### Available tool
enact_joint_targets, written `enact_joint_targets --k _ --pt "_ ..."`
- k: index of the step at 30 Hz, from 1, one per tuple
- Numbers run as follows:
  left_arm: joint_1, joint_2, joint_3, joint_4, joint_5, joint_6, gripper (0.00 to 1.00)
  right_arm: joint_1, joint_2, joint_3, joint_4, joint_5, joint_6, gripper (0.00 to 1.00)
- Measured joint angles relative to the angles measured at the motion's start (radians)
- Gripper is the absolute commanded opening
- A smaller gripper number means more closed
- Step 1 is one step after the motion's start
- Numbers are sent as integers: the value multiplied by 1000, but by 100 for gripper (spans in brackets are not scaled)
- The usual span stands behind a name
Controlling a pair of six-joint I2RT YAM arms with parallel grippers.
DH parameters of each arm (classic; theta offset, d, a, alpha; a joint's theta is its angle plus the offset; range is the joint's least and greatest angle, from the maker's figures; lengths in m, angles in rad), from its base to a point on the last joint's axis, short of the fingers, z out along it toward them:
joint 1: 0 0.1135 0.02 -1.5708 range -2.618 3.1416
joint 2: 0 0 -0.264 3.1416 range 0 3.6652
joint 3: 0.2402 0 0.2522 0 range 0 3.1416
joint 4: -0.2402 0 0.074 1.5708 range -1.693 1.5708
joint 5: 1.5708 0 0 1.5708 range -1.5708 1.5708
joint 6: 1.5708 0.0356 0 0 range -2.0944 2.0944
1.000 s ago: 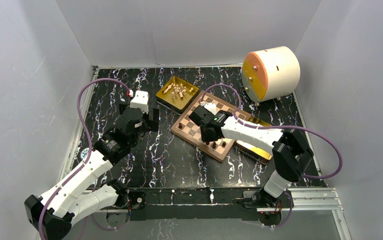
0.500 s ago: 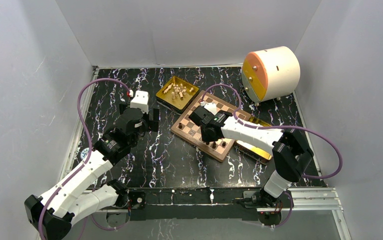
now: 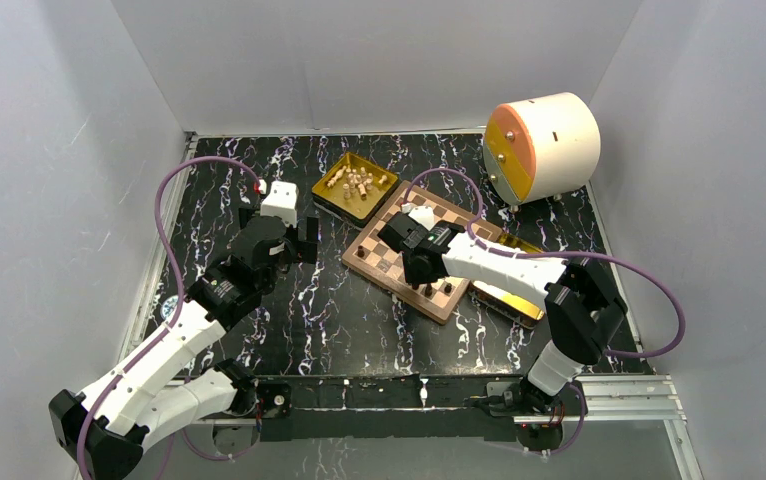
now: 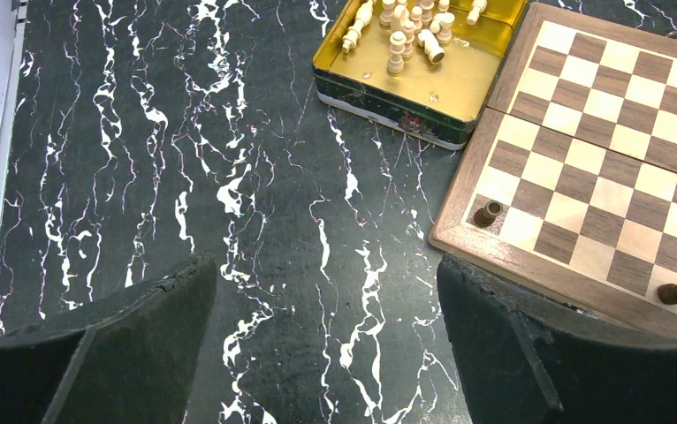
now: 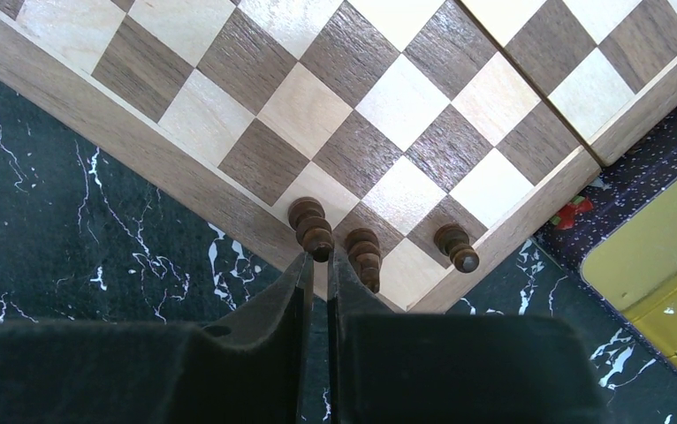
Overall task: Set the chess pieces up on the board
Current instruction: Place the chess piece on the chessboard.
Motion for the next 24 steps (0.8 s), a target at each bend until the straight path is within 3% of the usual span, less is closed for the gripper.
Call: enact_joint_targets --k 5,14,24 --pt "0 0 0 0 0 0 92 0 0 0 -3 7 0 18" --pt "0 2 0 0 0 0 92 0 0 0 5 -11 -4 34" --pt "0 3 0 0 2 0 91 0 0 0 36 -14 -11 38"
